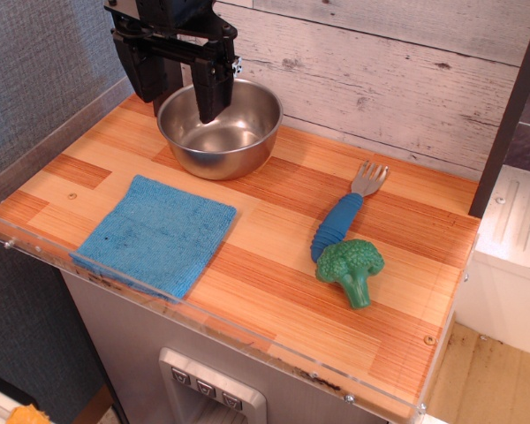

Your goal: PICK UP THE FORK AND PUT ON THE BLUE TOWEL

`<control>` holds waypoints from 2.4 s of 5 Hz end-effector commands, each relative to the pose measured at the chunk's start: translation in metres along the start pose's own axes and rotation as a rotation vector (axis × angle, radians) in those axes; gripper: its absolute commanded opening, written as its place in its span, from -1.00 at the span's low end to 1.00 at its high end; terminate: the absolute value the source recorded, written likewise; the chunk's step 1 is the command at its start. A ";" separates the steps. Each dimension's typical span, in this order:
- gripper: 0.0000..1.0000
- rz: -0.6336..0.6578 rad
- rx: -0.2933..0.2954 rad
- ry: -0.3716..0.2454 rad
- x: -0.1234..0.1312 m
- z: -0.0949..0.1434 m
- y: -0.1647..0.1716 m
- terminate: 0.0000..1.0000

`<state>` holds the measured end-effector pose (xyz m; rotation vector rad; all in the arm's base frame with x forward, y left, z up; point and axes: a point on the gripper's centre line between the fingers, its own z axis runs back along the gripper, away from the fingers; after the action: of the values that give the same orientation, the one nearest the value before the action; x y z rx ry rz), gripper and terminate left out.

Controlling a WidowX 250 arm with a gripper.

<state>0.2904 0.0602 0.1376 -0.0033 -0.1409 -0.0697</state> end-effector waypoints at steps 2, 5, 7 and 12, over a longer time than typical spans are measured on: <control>1.00 -0.013 -0.020 0.008 0.014 -0.012 -0.019 -1.00; 1.00 -0.029 -0.005 0.063 0.051 -0.078 -0.083 -1.00; 1.00 0.005 -0.014 0.078 0.050 -0.121 -0.096 -1.00; -1.00 -0.052 0.010 0.043 0.051 -0.118 -0.104 -1.00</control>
<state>0.3404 -0.0488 0.0087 0.0114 -0.0319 -0.1267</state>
